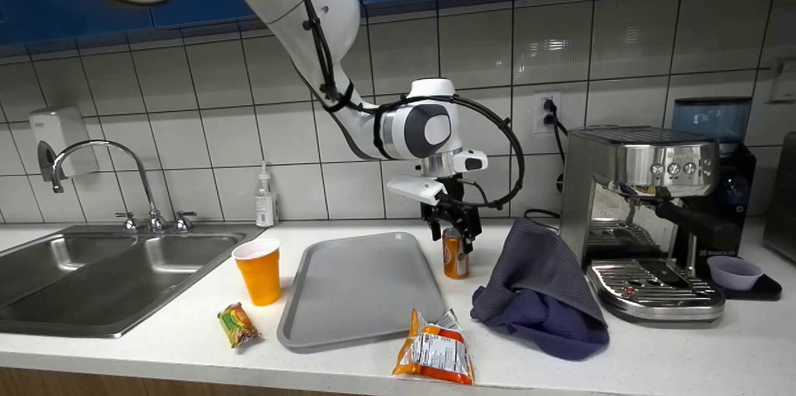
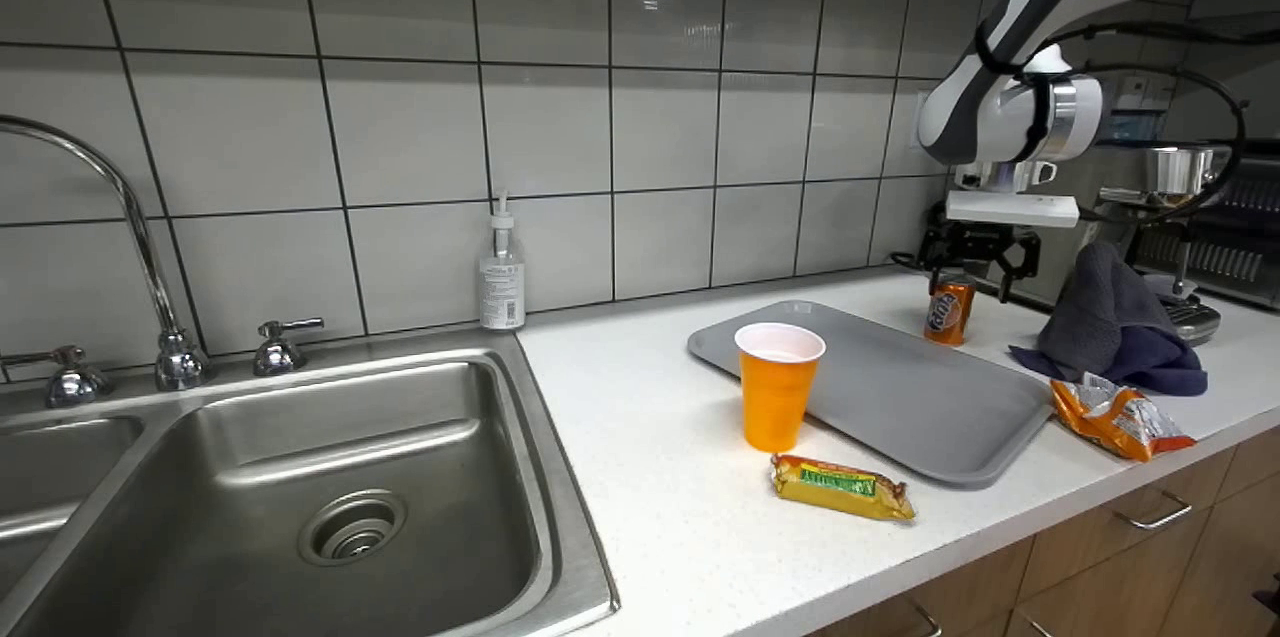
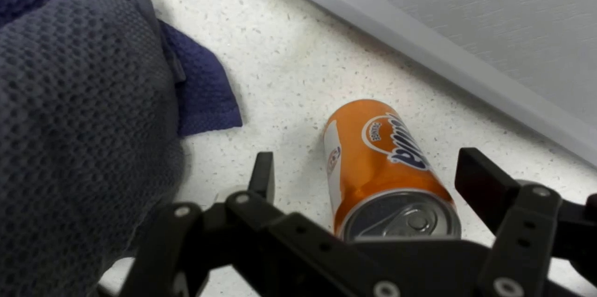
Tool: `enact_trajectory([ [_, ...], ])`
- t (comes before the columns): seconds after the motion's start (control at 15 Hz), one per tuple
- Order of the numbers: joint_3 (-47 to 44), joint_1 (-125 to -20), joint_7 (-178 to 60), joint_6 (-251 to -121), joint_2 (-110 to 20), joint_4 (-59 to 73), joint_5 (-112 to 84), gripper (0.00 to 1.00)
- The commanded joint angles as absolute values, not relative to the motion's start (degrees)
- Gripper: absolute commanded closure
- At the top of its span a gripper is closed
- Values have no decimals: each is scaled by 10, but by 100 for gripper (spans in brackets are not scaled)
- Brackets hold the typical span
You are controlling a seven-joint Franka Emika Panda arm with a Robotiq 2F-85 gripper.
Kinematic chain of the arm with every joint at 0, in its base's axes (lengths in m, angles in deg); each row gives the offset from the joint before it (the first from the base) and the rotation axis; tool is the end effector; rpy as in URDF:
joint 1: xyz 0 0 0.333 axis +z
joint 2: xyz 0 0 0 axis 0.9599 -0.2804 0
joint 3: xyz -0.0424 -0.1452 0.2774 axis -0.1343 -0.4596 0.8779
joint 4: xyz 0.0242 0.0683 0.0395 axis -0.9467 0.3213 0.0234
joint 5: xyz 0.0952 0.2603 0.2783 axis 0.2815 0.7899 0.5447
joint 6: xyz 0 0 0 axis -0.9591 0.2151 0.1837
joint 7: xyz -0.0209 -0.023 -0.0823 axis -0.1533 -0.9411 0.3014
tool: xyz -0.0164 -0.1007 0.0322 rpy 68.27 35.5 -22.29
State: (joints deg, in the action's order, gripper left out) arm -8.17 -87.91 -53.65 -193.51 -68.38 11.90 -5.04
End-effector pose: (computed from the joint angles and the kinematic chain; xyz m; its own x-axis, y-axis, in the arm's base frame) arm 0.6256 -0.2787 0.2050 0.7968 -0.5950 0.1055 -0.6007 -0.7988 0.0320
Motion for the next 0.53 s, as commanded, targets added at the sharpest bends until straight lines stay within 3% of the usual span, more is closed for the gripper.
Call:
enact_trajectory([
  [0.0, -70, -895, -553, -1896, -713, 63, -40, 0],
  [0.2, -71, -895, -552, -1890, -726, 43, -41, 0],
  [0.27, -71, -896, -552, -1889, -730, 38, -41, 25],
  [0.33, -71, -896, -552, -1888, -734, 34, -41, 28],
  [0.47, -71, -897, -551, -1886, -739, 26, -42, 44],
])
